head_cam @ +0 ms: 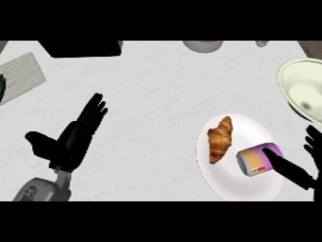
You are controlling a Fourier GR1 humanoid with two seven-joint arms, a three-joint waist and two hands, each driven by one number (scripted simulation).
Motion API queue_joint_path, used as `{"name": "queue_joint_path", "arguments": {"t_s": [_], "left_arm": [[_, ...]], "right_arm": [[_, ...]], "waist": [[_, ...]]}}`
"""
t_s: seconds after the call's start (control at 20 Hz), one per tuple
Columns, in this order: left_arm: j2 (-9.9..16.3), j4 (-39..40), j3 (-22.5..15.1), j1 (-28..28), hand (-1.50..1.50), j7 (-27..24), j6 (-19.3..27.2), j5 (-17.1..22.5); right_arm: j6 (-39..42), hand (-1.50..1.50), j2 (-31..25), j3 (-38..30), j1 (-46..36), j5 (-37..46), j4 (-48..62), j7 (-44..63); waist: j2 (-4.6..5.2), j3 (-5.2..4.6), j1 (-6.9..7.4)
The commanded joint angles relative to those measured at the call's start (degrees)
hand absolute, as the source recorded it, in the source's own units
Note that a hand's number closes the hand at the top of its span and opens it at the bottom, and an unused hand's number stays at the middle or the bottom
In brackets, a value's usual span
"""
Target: Pick the can from the plate and place it in the bowl
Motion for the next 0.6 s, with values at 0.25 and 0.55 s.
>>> {"name": "queue_joint_path", "arguments": {"t_s": [0.25, 0.55], "left_arm": [[-1.6, -1.1, -1.5, -1.9, 0.00, 2.5, 0.5, -0.3], [-2.2, -1.6, -1.7, -5.3, 0.00, 5.6, 0.0, 0.2]], "right_arm": [[15.5, -1.50, -16.3, 2.7, 0.1, 8.0, -11.4, 36.0], [25.7, -1.50, -17.5, 3.2, -8.8, -0.7, -14.6, 53.5]], "waist": [[0.53, -0.23, 2.38], [0.89, 0.18, 4.04]]}}
